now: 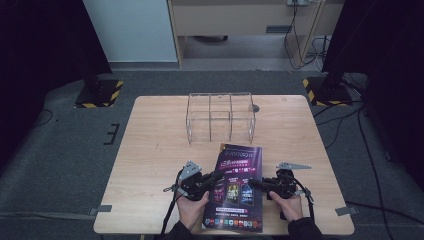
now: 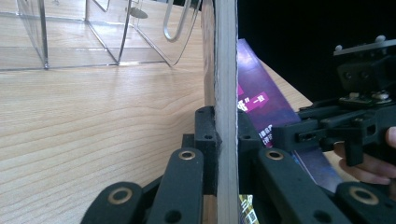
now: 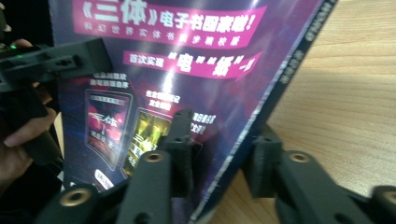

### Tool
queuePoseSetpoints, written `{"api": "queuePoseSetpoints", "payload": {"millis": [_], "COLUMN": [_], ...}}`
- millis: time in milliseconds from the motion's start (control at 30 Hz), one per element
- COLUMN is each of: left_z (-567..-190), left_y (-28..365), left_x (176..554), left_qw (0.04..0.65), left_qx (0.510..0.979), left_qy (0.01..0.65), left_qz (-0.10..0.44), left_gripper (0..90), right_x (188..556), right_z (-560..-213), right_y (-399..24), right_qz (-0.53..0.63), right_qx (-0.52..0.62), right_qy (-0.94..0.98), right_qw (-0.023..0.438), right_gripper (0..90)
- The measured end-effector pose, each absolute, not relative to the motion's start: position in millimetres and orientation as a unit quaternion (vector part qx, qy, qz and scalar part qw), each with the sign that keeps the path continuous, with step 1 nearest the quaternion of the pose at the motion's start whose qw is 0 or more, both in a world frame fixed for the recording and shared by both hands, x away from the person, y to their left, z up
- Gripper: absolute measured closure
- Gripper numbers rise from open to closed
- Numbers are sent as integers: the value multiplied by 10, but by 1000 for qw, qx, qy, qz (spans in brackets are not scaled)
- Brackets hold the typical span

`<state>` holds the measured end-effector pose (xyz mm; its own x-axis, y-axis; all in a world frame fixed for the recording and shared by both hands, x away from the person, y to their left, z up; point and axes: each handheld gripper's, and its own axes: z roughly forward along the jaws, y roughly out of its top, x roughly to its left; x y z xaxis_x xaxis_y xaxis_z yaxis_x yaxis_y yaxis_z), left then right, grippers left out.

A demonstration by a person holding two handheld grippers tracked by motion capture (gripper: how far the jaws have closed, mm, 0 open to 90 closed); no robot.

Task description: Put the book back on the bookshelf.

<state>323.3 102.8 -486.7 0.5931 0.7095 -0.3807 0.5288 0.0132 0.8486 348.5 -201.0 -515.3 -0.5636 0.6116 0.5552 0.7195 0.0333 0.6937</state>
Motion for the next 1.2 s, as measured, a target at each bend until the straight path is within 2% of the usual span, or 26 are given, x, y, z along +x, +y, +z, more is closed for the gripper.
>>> {"api": "queuePoseSetpoints", "payload": {"millis": [533, 700, 867, 1033, 1200], "left_z": [-4876, -4877, -4921, -4976, -5036], "left_y": [1077, 1101, 1108, 1103, 1122], "left_x": [3256, 3269, 3300, 3331, 3355], "left_qw": [551, 550, 537, 527, 498], "left_qx": [697, 695, 699, 702, 711], "left_qy": [451, 455, 464, 470, 478], "left_qz": [89, 87, 86, 100, 130], "left_gripper": [830, 801, 722, 536, 449], "right_x": [3465, 3447, 3439, 3436, 3413], "right_z": [-5044, -4980, -4927, -4886, -4809], "right_y": [-2014, -2042, -2064, -2081, -2097], "right_qz": [-518, -534, -545, -552, -562], "right_qx": [-485, -483, -477, -468, -453], "right_qy": [-701, -690, -686, -687, -688], "right_qw": [74, 75, 72, 75, 69], "right_gripper": [790, 826, 841, 843, 844]}}
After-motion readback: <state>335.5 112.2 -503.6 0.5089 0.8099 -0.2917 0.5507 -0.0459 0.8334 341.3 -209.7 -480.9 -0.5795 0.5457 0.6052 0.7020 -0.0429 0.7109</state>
